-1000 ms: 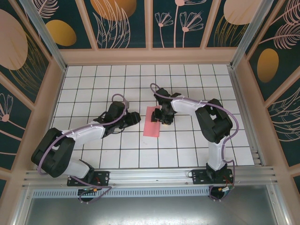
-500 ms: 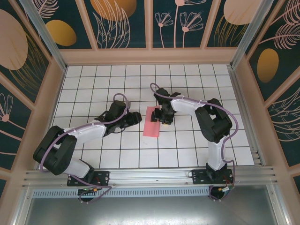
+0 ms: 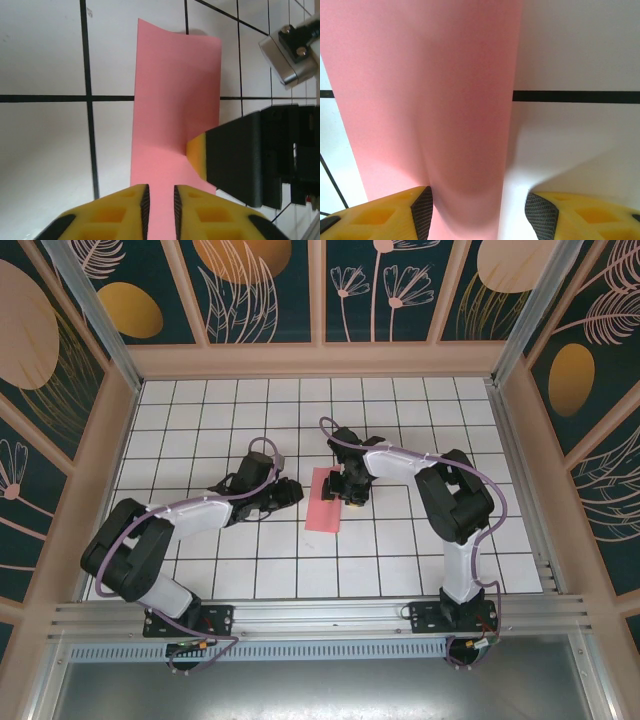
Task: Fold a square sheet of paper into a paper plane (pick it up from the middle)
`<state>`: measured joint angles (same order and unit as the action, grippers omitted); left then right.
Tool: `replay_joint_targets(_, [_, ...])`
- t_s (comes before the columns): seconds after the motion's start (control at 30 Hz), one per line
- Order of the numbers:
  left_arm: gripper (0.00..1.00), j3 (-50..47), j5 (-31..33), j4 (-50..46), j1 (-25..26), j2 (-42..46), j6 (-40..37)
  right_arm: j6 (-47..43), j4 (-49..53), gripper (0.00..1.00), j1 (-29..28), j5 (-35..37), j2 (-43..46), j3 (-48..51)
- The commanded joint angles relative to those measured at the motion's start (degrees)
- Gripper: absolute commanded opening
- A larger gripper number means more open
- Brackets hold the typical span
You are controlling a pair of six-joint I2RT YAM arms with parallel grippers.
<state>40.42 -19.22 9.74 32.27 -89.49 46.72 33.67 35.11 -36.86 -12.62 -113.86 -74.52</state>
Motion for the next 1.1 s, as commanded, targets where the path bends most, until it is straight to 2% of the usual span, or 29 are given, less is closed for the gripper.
replay_joint_targets(0.0, [0.06,3.1,-2.5,1.6,0.2,-3.0,0.2,-1.9,-6.1,0.6,0.7,6.7,-9.0,4.0])
replay_joint_targets(0.03, [0.0,3.7,-3.0,1.7,0.2,-4.0,0.3,-1.9,-6.2,0.6,0.8,6.6,-9.0,3.9])
replay_joint_targets(0.47, [0.0,10.0,-3.8,0.1,1.5,-13.8,0.4,-2.0,-6.5,0.6,0.8,6.6,-9.5,4.7])
replay_joint_targets(0.8, [0.0,11.2,-4.0,-0.7,2.1,-16.9,0.4,-1.9,-7.0,0.6,0.8,6.6,-9.4,5.6])
replay_joint_targets(1.07, [0.0,11.7,-1.5,-4.7,2.2,-19.4,-0.8,-1.4,-7.8,0.61,0.7,6.1,-9.3,5.6])
